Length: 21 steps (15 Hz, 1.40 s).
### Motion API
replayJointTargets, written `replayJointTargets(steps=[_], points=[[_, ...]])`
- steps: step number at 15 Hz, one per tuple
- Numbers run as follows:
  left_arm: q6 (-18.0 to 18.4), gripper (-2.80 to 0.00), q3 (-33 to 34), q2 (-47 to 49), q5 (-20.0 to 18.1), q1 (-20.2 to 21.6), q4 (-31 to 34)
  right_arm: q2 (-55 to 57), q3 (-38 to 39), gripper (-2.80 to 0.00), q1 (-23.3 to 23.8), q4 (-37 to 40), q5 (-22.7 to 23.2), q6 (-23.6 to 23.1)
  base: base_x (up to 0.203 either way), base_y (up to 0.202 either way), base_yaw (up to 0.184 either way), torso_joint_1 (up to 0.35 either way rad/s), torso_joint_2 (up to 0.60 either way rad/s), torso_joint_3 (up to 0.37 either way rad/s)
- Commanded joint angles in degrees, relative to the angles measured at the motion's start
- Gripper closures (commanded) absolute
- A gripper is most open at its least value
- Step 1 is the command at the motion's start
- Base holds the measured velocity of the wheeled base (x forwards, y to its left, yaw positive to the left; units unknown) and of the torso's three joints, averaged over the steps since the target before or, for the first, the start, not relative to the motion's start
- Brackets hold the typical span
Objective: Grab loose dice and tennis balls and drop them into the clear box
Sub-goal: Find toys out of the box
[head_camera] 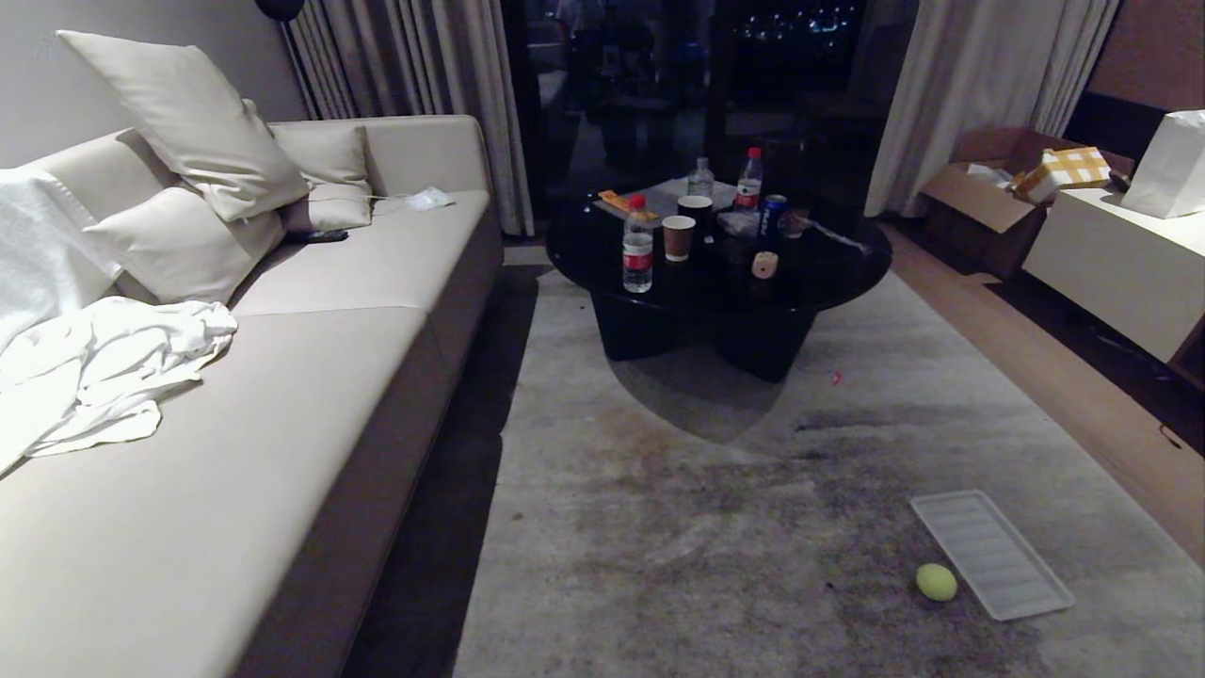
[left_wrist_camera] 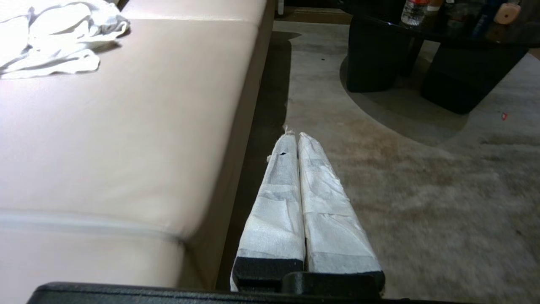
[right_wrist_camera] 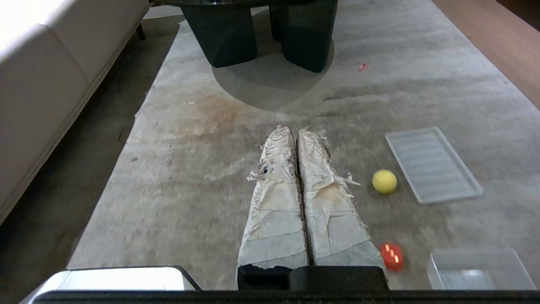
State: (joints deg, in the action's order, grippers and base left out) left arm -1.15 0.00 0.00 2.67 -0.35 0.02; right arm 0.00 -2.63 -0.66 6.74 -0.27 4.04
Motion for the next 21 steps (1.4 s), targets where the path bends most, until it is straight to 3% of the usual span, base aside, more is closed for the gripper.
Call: replayJointTargets(steps=[1, 5, 13, 21], points=[[0.09, 0.00, 0.09, 0.09, 0.05, 0.00, -0.02, 0.09, 0.00, 0.00, -0.04, 0.03, 0.00, 0.09, 0.185, 0.000, 0.002, -0.001, 0.01, 0.002], [0.35, 0.00, 0.09, 0.09, -0.03, 0.00, -0.02, 0.09, 0.00, 0.00, -0.04, 0.03, 0.00, 0.00, 0.163, 0.000, 0.000, 0.004, 0.00, 0.004], [0.35, 0.00, 0.09, 0.09, -0.03, 0.00, -0.02, 0.09, 0.00, 0.00, -0.04, 0.03, 0.00, 0.00, 0.000, 0.000, 0.000, 0.000, 0.00, 0.000], [0.27, 0.00, 0.09, 0.09, -0.03, 0.00, -0.02, 0.09, 0.00, 0.00, -0.04, 0.03, 0.00, 0.18, 0.000, 0.008, -0.143, 0.000, 0.01, 0.002]])
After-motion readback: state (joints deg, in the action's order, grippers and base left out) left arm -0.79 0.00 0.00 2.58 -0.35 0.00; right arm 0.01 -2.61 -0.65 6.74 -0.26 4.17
